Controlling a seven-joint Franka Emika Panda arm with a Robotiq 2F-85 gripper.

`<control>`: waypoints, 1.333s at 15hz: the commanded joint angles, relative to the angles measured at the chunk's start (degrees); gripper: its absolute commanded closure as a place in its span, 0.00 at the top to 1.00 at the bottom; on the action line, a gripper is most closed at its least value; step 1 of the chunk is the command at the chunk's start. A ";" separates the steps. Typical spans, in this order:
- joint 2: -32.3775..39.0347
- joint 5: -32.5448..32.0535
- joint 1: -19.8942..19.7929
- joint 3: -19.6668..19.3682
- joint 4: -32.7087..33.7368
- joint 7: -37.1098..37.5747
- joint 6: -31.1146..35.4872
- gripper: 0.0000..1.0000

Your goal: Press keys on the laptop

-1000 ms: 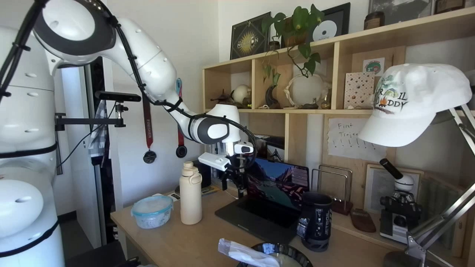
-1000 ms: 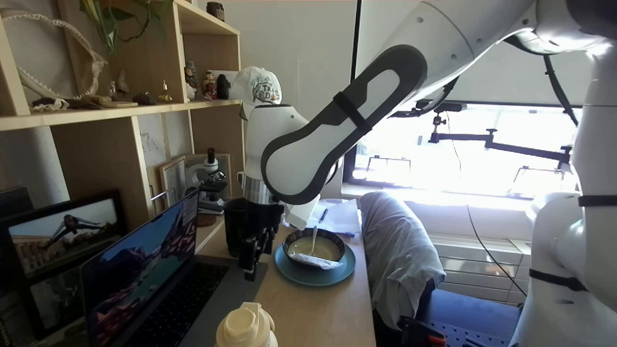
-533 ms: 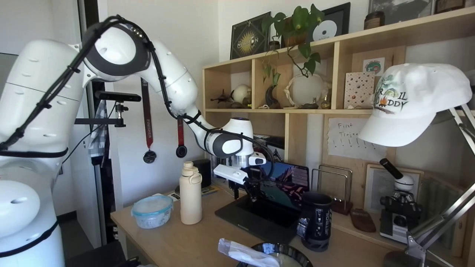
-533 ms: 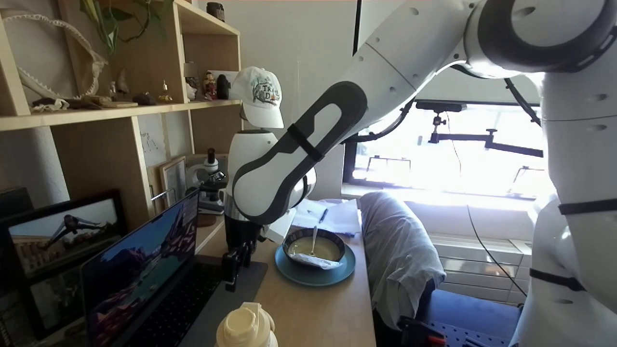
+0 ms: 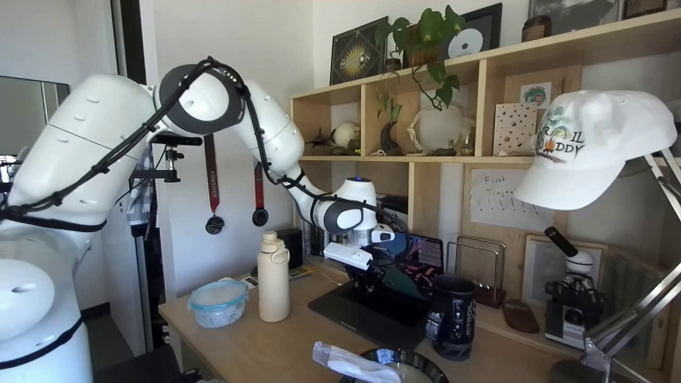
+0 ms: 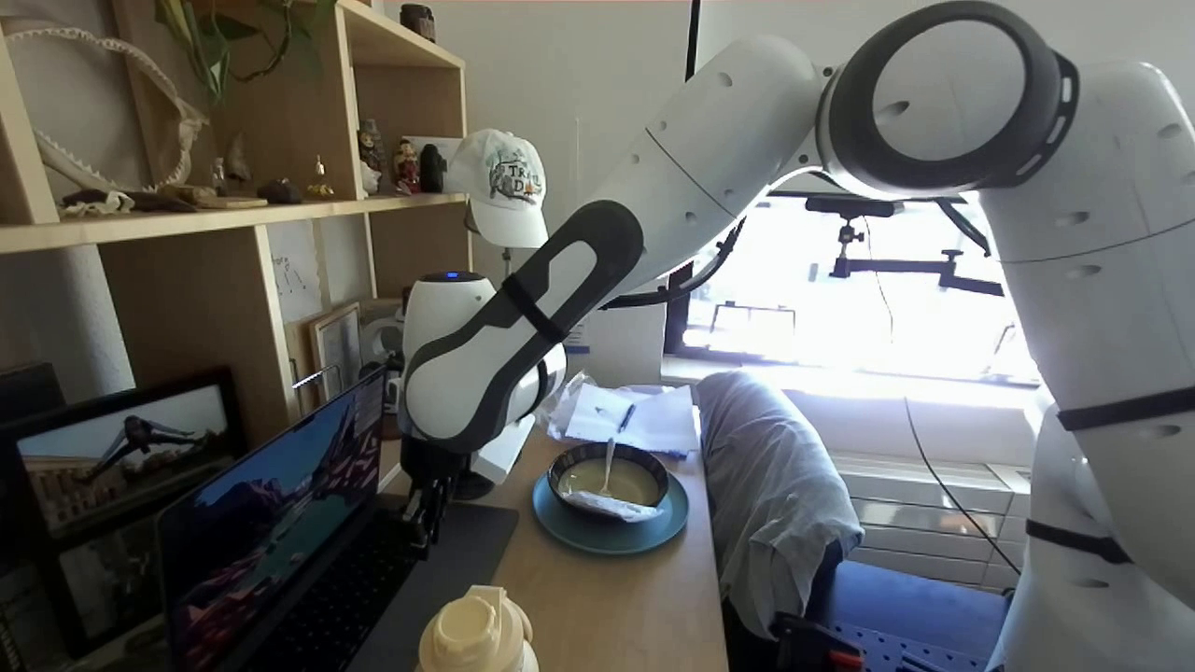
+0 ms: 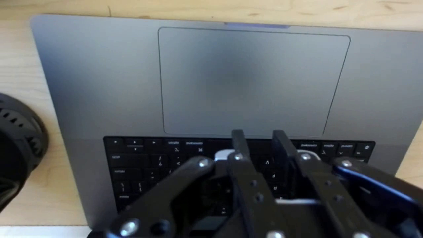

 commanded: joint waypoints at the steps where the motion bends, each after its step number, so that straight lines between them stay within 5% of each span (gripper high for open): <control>1: 3.13 -1.56 -1.37 0.19 3.68 -0.04 1.41 0.00; 20: 13.78 -7.91 -1.40 -4.04 10.05 4.95 24.41 0.00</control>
